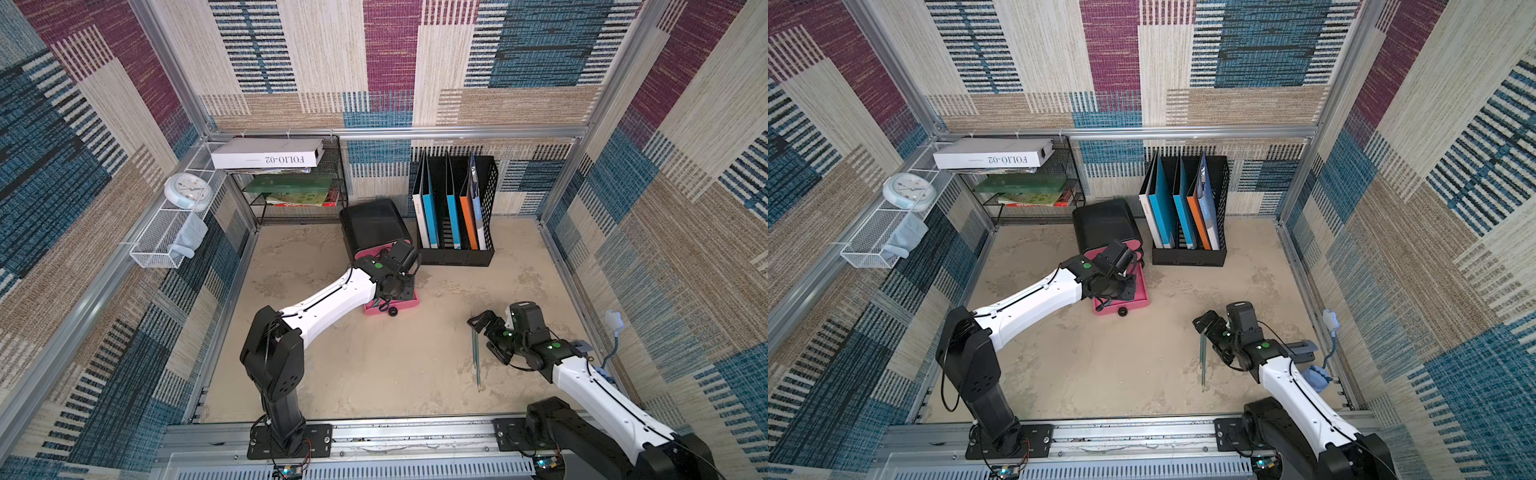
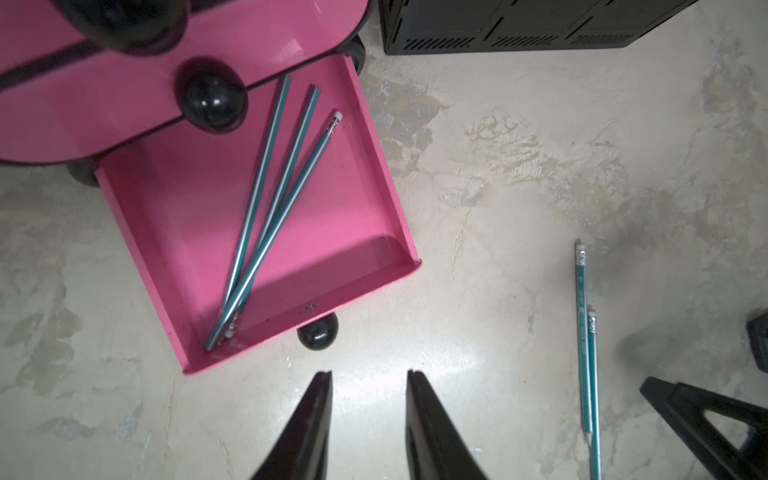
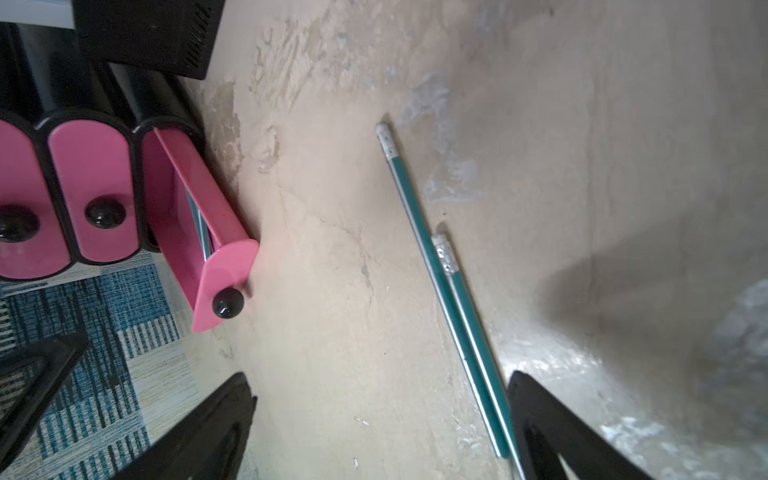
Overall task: Please place the pencils in the drawer according to their color
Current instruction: Adjust the pencil at the center of the board.
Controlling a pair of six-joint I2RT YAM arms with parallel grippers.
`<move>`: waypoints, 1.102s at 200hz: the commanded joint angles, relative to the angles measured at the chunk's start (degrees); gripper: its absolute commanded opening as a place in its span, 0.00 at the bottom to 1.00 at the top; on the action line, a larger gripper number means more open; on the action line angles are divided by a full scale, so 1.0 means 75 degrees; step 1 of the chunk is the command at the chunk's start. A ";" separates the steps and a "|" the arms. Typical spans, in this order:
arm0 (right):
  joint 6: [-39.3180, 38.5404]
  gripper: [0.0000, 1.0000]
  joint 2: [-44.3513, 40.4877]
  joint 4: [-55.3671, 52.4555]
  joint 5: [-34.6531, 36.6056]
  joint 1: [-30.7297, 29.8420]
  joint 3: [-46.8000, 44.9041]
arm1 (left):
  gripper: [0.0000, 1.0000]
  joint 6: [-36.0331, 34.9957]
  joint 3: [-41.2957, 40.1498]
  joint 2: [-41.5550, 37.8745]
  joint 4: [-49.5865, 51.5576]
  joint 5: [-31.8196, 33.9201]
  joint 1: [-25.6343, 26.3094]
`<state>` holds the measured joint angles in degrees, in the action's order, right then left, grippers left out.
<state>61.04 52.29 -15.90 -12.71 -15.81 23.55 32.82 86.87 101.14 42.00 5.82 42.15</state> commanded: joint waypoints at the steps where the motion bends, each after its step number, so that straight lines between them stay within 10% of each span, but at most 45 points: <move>1: -0.0106 0.99 0.0112 0.0027 -0.0005 0.0014 -0.0069 | 0.34 0.0570 -0.0184 -0.0219 0.0133 0.0071 0.0192; 220: -0.0118 0.99 0.2014 0.1432 -0.1354 -0.0002 0.0871 | 0.34 0.0926 0.0115 0.0146 0.0220 0.0109 0.1009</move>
<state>60.05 68.34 -2.68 -23.86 -15.84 27.75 40.07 86.43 101.23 43.64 6.68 49.25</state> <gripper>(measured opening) 0.992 0.341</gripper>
